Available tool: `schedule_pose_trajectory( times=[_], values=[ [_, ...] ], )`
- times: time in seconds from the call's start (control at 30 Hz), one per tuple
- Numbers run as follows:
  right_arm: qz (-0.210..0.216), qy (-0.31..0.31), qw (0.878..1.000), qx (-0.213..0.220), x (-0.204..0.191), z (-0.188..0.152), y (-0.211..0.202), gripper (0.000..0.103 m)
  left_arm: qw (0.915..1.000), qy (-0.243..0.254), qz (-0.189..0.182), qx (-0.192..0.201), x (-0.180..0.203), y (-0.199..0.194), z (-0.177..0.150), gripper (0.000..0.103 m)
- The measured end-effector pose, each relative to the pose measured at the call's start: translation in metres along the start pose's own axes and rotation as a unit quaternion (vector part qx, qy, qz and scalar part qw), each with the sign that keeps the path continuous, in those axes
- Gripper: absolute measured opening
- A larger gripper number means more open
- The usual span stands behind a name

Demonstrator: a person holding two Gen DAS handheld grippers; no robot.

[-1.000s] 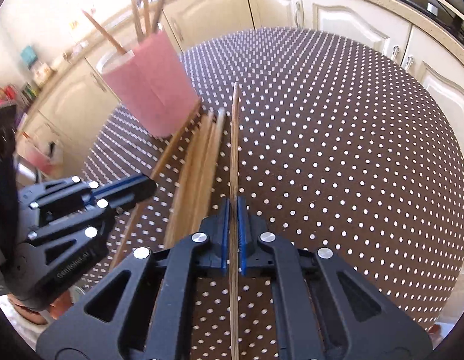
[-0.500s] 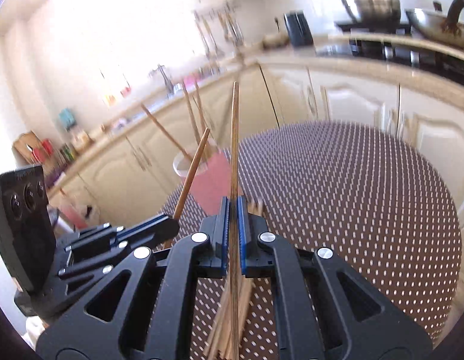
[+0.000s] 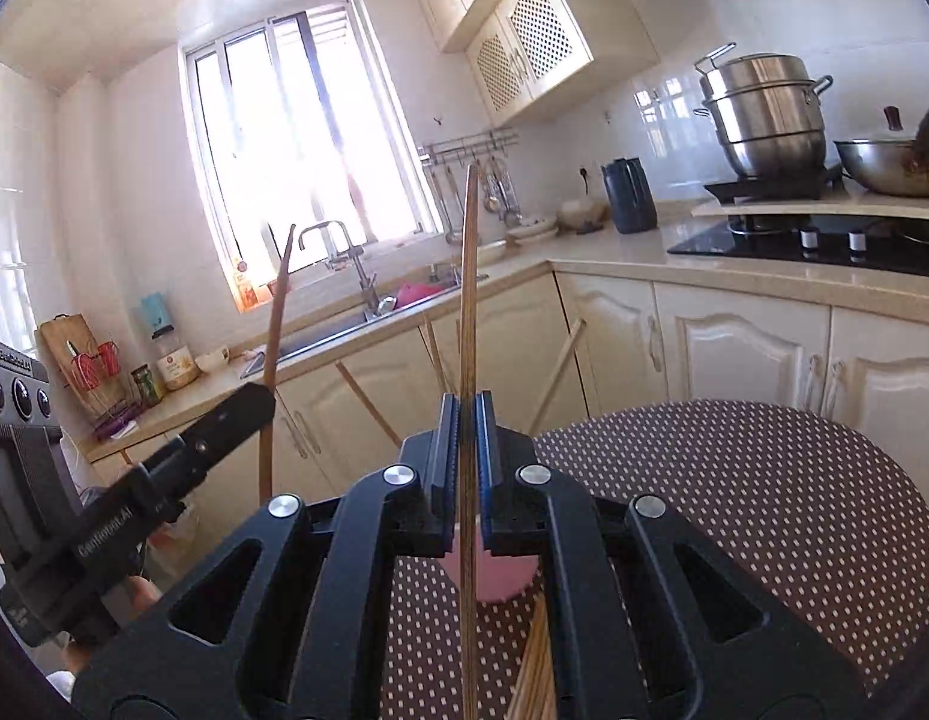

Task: Organize utensils
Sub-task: 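Lift the left gripper's chopstick over the pink cup while the right gripper carries its chopstick there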

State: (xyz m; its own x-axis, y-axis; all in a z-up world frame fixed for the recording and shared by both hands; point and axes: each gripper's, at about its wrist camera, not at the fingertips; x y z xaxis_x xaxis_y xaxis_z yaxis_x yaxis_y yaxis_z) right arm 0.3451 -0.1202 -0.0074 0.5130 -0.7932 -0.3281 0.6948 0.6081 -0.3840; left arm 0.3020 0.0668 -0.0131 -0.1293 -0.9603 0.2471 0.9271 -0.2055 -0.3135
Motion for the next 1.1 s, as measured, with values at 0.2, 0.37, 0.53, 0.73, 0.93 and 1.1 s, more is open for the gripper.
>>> schedule_pose_trajectory(
  times=[0.2, 0.37, 0.53, 0.73, 0.93, 1.1],
  values=[
    [0.001, -0.021, 0.999, 0.036, -0.009, 0.019, 0.033, 0.006, 0.9988, -0.021, 0.022, 0.039, -0.027, 0.02, 0.02, 0.005],
    [0.004, -0.036, 0.998, 0.059, -0.013, 0.029, 0.061, 0.006, 0.9968, -0.033, 0.034, 0.065, -0.041, 0.044, 0.027, 0.005],
    [0.001, -0.054, 0.995, 0.081, -0.016, 0.031, 0.08, 0.006, 0.9953, -0.035, 0.04, 0.081, -0.047, 0.065, 0.028, 0.005],
    [0.005, -0.053, 0.995, 0.088, -0.012, 0.026, 0.1, 0.006, 0.9952, -0.034, 0.046, 0.08, -0.05, 0.093, 0.021, 0.005],
    [0.007, -0.051, 0.996, 0.073, -0.005, 0.018, 0.107, 0.006, 0.9967, -0.029, 0.045, 0.06, -0.05, 0.106, 0.013, 0.005],
    [0.008, -0.056, 0.996, 0.063, -0.006, 0.009, 0.099, 0.006, 0.9975, -0.024, 0.048, 0.047, -0.052, 0.1, 0.003, 0.005]
  ],
)
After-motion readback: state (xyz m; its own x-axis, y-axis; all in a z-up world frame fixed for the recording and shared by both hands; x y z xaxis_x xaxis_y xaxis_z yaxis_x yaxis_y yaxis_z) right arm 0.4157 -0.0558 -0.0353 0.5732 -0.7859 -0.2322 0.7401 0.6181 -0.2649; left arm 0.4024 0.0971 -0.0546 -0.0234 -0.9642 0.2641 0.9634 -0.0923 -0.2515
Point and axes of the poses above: each gripper's, at about its wrist camera, not at the fingertips, and y roughly the way its jaws point, x to its right, z to its top, and after that the axes turned 12 degrees about -x, right-handed
